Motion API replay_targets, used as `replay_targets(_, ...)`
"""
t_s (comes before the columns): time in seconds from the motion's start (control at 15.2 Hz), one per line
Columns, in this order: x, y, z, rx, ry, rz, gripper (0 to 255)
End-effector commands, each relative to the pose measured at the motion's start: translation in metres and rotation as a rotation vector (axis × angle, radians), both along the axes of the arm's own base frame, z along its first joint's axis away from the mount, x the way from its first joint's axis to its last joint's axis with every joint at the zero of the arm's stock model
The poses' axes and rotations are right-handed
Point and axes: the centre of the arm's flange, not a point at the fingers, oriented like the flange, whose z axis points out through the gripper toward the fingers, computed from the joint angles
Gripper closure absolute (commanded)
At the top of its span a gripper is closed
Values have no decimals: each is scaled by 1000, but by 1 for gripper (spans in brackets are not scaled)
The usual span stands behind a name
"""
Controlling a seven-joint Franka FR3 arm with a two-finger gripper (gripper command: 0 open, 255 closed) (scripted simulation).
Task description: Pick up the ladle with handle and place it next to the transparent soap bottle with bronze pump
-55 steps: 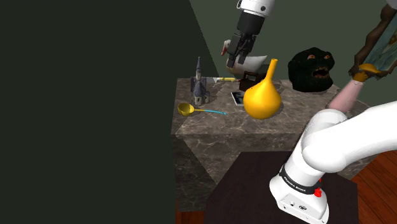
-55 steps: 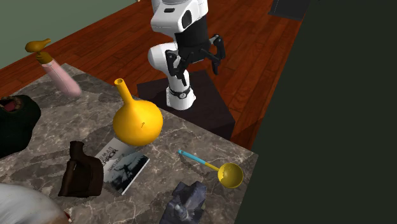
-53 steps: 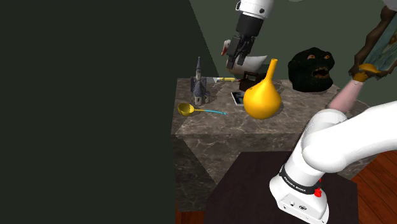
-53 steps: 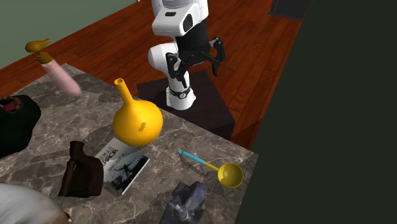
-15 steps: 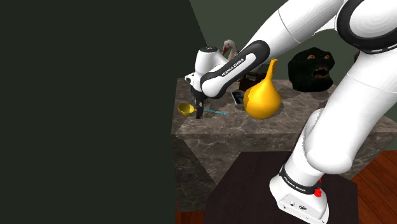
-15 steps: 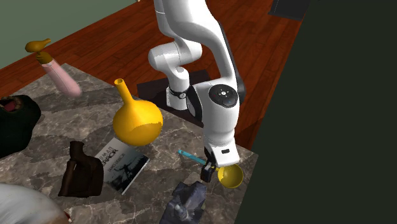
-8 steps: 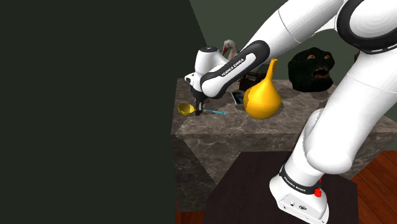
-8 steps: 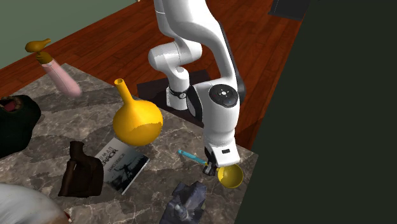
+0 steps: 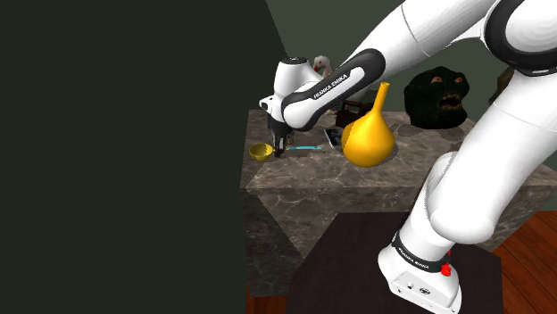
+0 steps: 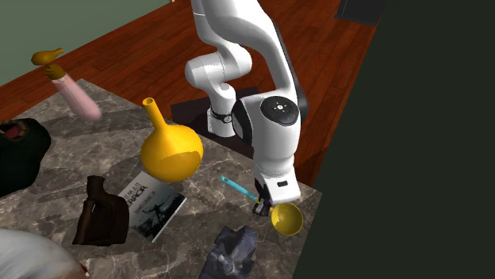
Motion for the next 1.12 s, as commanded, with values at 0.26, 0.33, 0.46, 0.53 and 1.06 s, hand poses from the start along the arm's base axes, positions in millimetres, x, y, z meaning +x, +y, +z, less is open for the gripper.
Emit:
replay_targets(0.26,0,0,31,0,0,0,255)
replay_targets(0.33,0,0,36,0,0,0,255)
replay_targets(0.46,0,0,46,0,0,0,255)
replay_targets(0.53,0,0,52,0,0,0,255)
replay_targets(1.06,0,0,94,0,0,0,255)
